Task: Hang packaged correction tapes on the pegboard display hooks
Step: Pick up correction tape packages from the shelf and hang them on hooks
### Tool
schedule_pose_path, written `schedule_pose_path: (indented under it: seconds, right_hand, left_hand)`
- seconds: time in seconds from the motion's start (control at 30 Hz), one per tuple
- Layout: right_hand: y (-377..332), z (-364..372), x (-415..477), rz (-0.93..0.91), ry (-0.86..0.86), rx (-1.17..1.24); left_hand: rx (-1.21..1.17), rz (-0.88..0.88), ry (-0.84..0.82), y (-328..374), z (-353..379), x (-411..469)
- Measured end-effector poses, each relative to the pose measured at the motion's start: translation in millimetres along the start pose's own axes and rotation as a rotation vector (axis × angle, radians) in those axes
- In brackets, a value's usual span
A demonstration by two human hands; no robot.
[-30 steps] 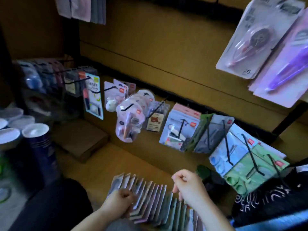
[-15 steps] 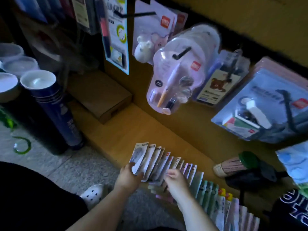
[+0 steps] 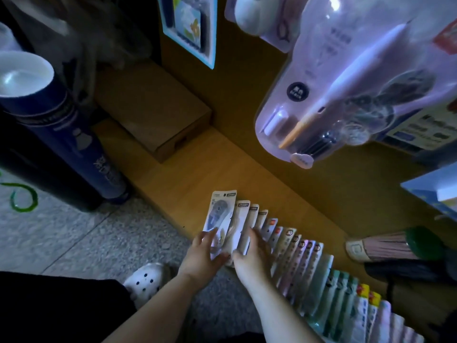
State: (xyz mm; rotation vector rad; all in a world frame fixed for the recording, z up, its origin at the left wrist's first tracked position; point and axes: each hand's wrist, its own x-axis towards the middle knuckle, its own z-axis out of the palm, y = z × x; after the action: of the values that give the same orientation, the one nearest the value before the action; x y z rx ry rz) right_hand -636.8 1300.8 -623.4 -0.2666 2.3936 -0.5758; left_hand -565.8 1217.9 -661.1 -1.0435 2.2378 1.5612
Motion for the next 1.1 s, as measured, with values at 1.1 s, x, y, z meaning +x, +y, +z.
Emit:
schedule_pose_path:
  seconds: [1.1]
  right_hand:
    - [-22.9,15.7,38.8,0.162,0.028,0.48]
  left_hand:
    - [-0.498,-0.059,0.161,-17.0,-16.2,3.9]
